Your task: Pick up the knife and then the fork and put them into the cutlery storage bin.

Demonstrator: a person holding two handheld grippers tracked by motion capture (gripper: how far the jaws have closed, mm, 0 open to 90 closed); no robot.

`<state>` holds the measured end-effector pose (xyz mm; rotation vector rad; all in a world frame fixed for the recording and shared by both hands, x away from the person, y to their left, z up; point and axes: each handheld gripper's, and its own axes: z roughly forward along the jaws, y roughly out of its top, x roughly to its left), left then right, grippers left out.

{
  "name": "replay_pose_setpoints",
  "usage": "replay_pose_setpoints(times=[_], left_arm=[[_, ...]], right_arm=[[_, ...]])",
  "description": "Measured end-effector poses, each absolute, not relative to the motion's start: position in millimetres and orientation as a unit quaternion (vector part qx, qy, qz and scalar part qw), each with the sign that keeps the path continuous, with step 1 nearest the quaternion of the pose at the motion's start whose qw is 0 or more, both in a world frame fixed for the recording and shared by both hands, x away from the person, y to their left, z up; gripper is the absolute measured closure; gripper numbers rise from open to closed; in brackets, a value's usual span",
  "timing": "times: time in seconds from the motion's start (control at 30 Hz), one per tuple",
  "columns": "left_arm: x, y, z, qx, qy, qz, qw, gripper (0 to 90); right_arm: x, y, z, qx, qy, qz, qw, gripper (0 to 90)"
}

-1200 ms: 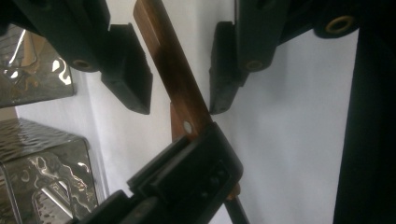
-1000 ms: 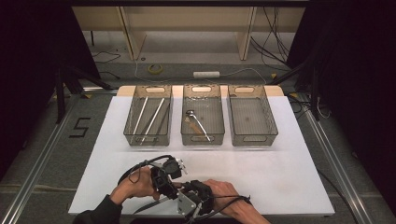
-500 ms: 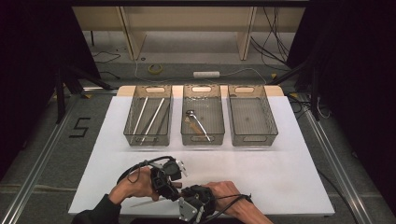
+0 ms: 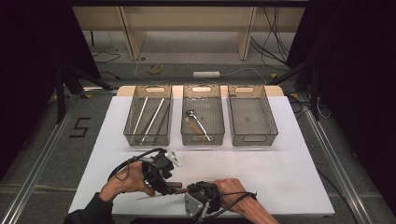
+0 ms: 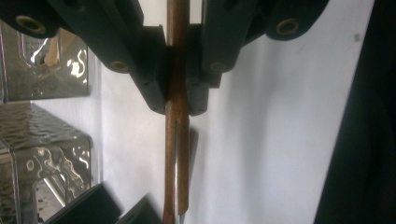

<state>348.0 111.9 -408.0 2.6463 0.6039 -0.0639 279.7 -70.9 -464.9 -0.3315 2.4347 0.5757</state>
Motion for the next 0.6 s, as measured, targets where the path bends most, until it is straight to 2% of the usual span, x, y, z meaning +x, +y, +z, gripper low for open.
replay_pose_setpoints(times=[0.23,0.6], left_arm=[[351.2,127.5,-395.3,0.936,0.245,0.008,0.252,25.6],[354.6,149.1,-385.9,0.899,0.285,0.065,0.326,20.6]], right_arm=[[285.6,-81.5,-465.2,-0.115,0.919,0.204,0.317,81.9],[310.9,-114.9,-458.2,-0.051,0.926,0.189,0.324,81.9]])
